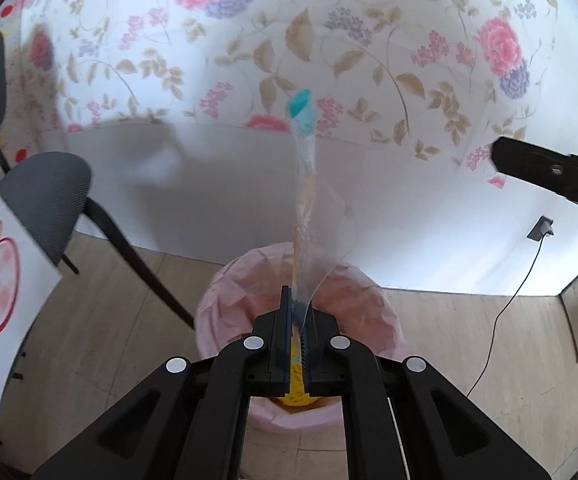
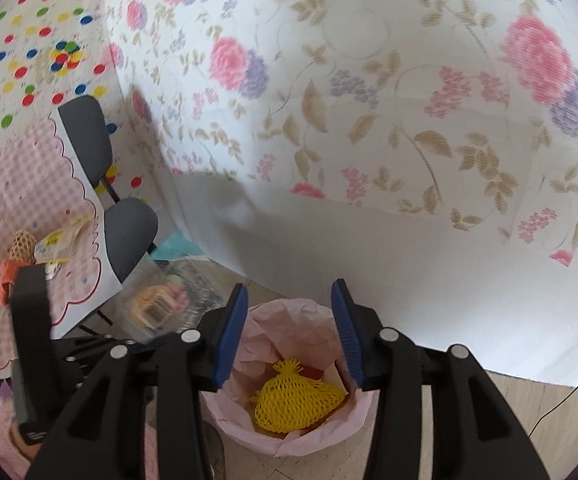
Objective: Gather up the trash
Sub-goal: 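Open the left tool over the pink bin to drop the clear bag, then move both tools back over the chair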
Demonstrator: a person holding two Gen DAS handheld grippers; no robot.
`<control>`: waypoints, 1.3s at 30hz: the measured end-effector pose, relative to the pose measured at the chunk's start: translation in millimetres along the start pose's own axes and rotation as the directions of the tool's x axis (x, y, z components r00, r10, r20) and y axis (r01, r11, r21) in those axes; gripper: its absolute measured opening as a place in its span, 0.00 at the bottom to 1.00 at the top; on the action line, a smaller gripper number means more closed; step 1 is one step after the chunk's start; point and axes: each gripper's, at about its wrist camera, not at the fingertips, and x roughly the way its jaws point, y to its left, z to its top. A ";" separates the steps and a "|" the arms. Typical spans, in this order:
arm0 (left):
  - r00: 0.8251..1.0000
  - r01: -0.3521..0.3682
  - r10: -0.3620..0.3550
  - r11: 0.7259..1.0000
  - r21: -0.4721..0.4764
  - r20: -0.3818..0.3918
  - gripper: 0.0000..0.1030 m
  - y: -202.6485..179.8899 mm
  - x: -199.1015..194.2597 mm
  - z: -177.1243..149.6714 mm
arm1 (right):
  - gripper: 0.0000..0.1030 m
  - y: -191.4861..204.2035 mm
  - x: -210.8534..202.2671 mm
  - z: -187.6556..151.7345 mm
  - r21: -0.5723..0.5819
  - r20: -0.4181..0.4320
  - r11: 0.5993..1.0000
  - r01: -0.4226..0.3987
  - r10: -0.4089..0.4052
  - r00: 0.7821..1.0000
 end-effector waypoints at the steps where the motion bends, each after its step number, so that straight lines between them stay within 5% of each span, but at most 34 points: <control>1: 1.000 0.007 -0.007 1.000 0.001 -0.002 0.10 -1.3 4.1 2.5 | 0.42 -0.7 -0.9 -0.1 0.001 0.004 1.000 0.002 -0.002 1.000; 2: 1.000 0.008 -0.008 1.000 0.002 0.000 0.15 -1.8 6.8 4.4 | 0.42 -1.5 -1.4 0.0 0.001 0.005 1.000 0.005 -0.005 1.000; 4: 1.000 0.012 -0.012 1.000 0.011 0.009 0.47 -1.9 9.8 6.4 | 0.42 -2.1 -2.1 -0.9 0.001 0.006 1.000 0.006 -0.006 1.000; 6: 1.000 0.005 -0.005 1.000 -0.002 0.025 0.58 1.4 9.2 7.4 | 0.43 -1.5 -1.6 -1.3 -0.005 0.003 1.000 0.006 -0.006 1.000; 15: 0.989 -0.128 0.136 0.985 -0.116 0.065 0.59 43.4 -32.2 -3.4 | 0.43 11.9 -3.4 -9.6 -0.017 -0.017 1.000 -0.016 0.015 1.000; 24: 0.952 -0.257 0.284 0.943 -0.214 0.110 0.59 86.6 -103.6 -18.2 | 0.43 51.0 2.8 -10.3 -0.060 -0.037 0.995 -0.083 0.081 0.996; 34: 0.886 -0.407 0.456 0.850 -0.334 0.081 0.59 146.2 -179.5 -58.6 | 0.43 143.8 29.6 -9.3 -0.185 -0.104 0.955 -0.230 0.214 0.971; 39: 0.837 -0.481 0.545 0.777 -0.407 0.053 0.63 185.0 -214.2 -82.6 | 0.43 209.6 36.2 -3.2 -0.304 -0.133 0.901 -0.309 0.281 0.950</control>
